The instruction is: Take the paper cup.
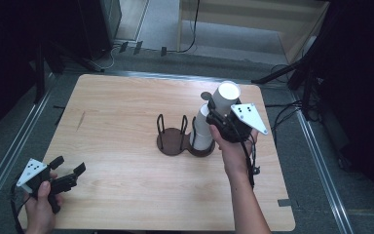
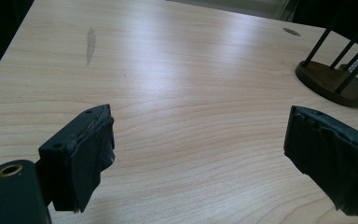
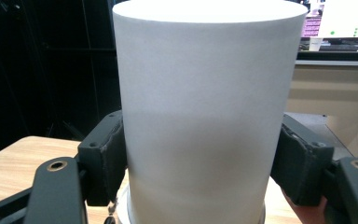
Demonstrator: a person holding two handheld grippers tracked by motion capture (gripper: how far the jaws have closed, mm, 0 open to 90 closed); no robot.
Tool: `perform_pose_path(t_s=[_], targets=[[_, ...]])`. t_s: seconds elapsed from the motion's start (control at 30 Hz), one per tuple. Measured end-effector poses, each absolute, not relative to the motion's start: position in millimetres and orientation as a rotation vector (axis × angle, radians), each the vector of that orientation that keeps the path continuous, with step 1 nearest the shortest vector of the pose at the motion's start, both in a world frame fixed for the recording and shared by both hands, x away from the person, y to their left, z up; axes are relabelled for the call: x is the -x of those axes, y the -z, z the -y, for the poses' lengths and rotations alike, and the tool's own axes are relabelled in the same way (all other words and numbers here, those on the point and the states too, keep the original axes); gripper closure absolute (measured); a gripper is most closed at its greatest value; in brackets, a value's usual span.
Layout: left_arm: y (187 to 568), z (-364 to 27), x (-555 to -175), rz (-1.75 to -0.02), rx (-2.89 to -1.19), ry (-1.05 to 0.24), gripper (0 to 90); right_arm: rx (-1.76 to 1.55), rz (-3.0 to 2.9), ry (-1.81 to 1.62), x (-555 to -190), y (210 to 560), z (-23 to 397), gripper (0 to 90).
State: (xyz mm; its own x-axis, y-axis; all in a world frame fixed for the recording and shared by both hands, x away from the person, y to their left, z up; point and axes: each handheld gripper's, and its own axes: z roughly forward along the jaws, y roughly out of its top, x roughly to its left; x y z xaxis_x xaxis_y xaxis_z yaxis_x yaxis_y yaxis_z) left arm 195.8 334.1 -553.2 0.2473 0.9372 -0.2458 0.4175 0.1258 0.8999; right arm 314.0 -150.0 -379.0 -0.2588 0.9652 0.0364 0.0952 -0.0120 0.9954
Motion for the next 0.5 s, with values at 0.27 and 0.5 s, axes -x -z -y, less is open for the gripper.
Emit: perform_pose_path(t_s=[0.27, 0.5], targets=[[553, -334, -196, -1.340, -1.462, -0.618, 9.0, -1.159, -1.442, -1.365, -307, 372, 166, 27.5], [553, -334, -196, -1.338, -1.455, -0.616, 9.0, -1.170, -1.440, -1.337, -300, 379, 178, 27.5]])
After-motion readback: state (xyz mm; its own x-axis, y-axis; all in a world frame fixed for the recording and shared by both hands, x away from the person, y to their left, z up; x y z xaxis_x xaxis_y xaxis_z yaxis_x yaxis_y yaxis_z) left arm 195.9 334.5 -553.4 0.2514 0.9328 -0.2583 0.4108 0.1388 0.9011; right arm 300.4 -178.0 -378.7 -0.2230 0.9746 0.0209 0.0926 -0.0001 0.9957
